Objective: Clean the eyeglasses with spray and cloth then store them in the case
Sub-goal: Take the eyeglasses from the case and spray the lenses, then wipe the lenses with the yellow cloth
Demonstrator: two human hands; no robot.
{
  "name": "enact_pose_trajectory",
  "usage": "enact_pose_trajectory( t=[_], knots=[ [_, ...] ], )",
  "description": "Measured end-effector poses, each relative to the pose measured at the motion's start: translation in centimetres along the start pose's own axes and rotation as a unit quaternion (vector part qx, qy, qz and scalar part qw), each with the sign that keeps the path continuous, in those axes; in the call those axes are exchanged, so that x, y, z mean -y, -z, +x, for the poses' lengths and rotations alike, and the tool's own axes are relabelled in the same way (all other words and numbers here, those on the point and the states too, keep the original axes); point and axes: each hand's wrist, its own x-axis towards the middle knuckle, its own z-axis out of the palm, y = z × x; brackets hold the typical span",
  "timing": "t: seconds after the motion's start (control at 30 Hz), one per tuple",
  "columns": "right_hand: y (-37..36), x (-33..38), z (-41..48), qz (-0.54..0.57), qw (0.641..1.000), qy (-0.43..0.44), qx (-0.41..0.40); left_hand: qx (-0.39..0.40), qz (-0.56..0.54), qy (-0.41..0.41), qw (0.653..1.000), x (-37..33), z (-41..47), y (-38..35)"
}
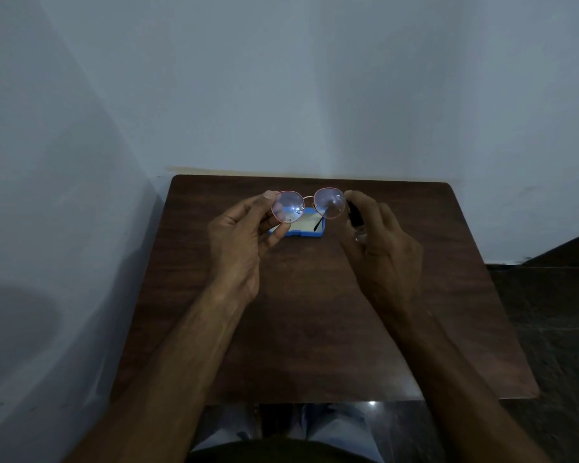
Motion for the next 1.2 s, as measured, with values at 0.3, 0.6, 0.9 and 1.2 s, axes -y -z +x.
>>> enact_pose_trajectory(
  t=[0.3, 0.6, 0.9, 1.2],
  knots=[
    [-2.5, -3.7, -2.5, 0.148, 0.97, -0.182, -0.062, 0.029, -0.019, 0.028, 0.999, 1.3, 0.3, -0.3],
    [-7.1, -11.4, -6.2, 0.217, 0.929, -0.299, 0.032, 0.051, -0.028, 0.102, 0.993, 3.5, -0.5, -1.1],
    [-9.4, -13.9, -7.4, 0.211, 0.921, -0.32, 0.064, 0.059, 0.001, 0.109, 0.992, 4.6, -0.8, -1.3],
    [-10.0, -15.4, -9.1, 0.215, 0.912, -0.344, 0.069, 0.056, 0.01, 0.115, 0.992, 5.6, -1.1, -1.4]
  ],
)
